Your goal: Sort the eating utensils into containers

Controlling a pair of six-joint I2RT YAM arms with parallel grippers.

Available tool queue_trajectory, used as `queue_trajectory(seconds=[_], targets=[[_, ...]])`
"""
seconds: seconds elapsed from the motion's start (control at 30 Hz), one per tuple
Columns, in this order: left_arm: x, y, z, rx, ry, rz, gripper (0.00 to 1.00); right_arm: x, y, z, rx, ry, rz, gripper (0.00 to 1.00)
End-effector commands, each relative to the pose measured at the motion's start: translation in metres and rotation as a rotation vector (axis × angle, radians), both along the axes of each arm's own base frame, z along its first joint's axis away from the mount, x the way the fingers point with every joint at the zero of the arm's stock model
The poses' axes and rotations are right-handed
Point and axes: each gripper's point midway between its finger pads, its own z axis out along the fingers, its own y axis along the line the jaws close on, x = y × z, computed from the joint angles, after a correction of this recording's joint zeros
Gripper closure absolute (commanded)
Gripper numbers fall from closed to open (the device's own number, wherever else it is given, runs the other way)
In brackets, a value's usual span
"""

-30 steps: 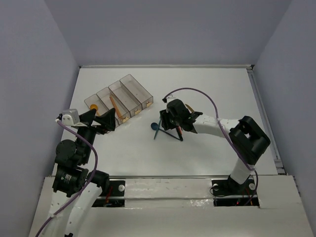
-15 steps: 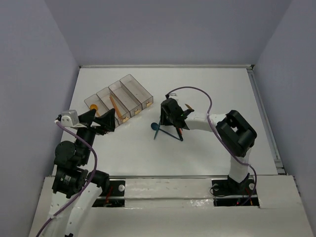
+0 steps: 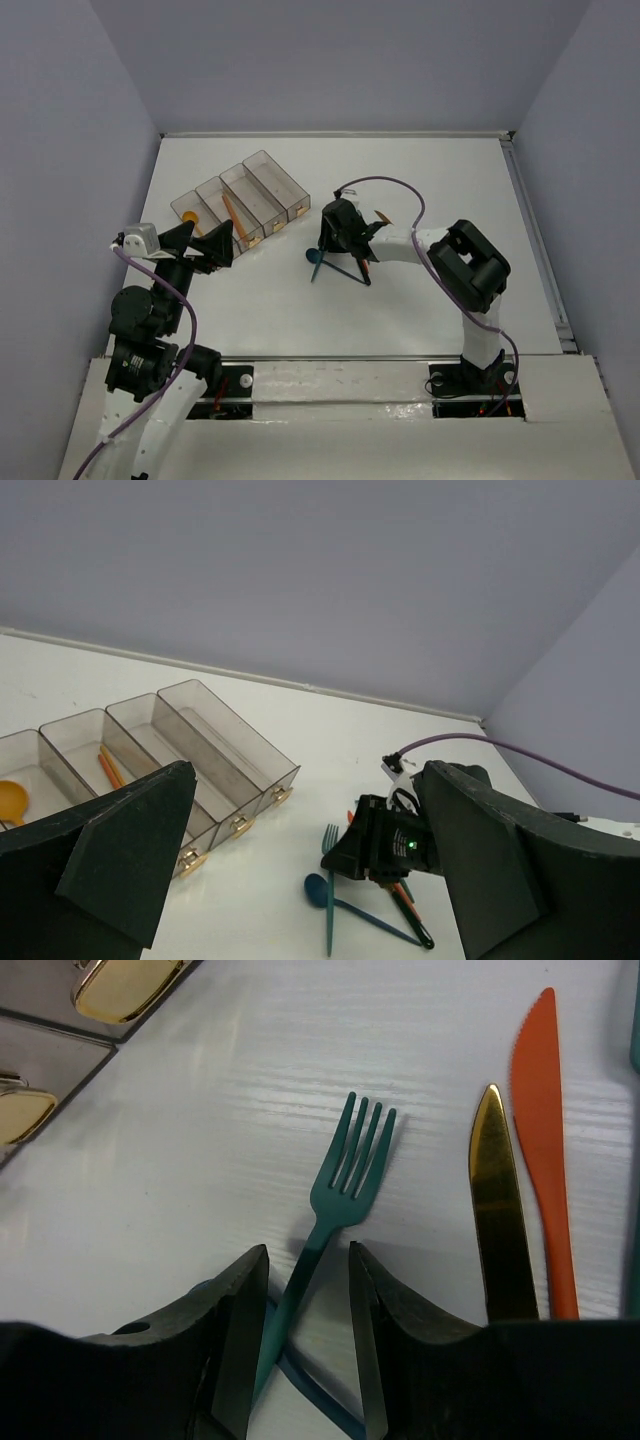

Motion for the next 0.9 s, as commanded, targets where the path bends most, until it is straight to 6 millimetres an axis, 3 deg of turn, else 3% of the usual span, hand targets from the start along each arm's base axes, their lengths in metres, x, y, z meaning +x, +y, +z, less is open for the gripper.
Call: queue_trajectory(seconds=[0.0,0.13,0.3,0.53,0.77,0.87], targets=[[-0.004,-0.003,0.013,-0.007,-0.057,-0.021,0.01,0.017,0.008,0.013,0.042,-0.045,-0.038,0.59],[-0.003,-0.003,0.012,-0.007,-0.055,-0.021,0.01,0.017,-0.004,0.007,-0.025,-0.031,-0.066,0.66],[-0.004,-0.003,0.013,-0.009,-0.058,-0.023,0.01,0.013,-0.009,0.008,-0.054,-0.037,-0.076,0.68],[-0.005,-0.003,0.013,-0.010,-0.061,-0.021,0.01,0.012,-0.010,0.012,-0.134,-0.038,-0.064,0.65],[-0.007,-0.002,0.015,-0.012,-0.066,-0.021,0.01,0.004,-0.005,-0.001,-0.172,0.021,-0.030,0.66],[-0.007,-0.002,0.015,-0.013,-0.068,-0.021,0.01,-0.001,-0.001,-0.002,-0.173,0.039,-0.023,0.62]])
